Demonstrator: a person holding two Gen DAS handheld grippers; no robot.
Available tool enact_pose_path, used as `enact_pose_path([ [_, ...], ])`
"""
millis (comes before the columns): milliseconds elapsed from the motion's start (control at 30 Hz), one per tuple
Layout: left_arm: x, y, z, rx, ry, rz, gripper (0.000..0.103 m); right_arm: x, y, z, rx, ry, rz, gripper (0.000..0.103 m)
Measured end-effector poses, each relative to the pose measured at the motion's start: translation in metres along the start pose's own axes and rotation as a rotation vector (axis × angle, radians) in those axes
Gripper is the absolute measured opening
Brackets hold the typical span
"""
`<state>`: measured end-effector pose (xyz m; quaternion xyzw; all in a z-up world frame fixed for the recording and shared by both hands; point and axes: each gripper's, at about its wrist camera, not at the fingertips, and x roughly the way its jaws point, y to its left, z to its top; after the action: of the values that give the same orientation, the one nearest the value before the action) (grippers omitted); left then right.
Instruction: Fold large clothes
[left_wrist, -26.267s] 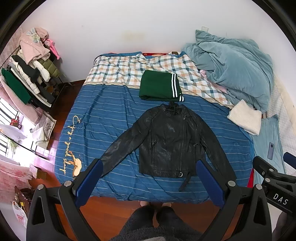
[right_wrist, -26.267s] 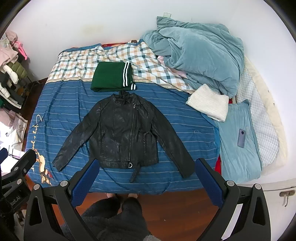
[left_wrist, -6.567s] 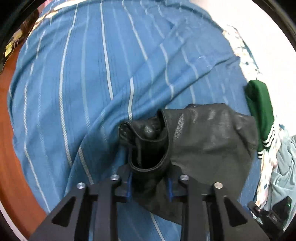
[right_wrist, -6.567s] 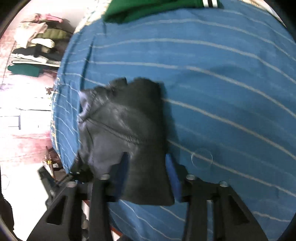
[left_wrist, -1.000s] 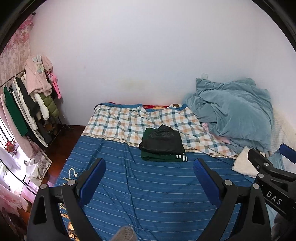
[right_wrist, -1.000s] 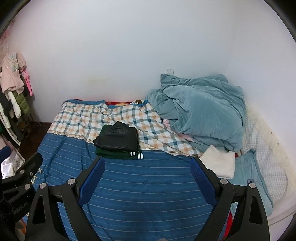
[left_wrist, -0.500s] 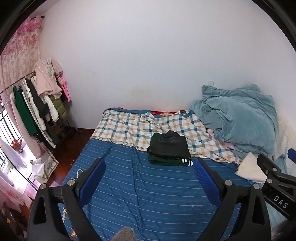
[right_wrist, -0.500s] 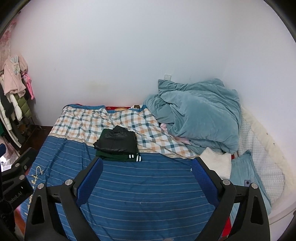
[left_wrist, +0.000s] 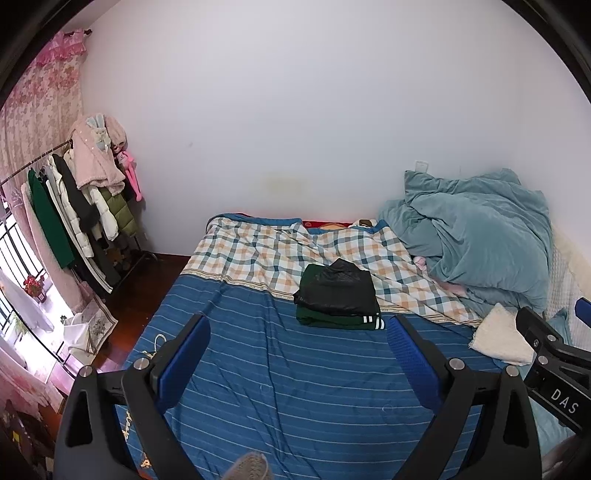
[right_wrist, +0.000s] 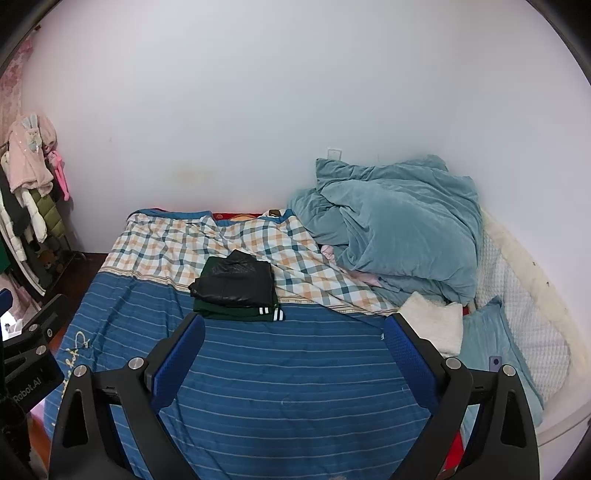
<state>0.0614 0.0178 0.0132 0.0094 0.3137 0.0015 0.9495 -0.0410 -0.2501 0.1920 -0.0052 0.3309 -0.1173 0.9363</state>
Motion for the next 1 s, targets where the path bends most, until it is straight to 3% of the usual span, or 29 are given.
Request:
enact_pose_path([
  [1000, -0.0084, -0.0052, 0.0029, -0.002, 0.000, -0.008, 0.098, -0.0019, 0.0036, -0.0033, -0.002, 0.006, 0.035, 0.099],
])
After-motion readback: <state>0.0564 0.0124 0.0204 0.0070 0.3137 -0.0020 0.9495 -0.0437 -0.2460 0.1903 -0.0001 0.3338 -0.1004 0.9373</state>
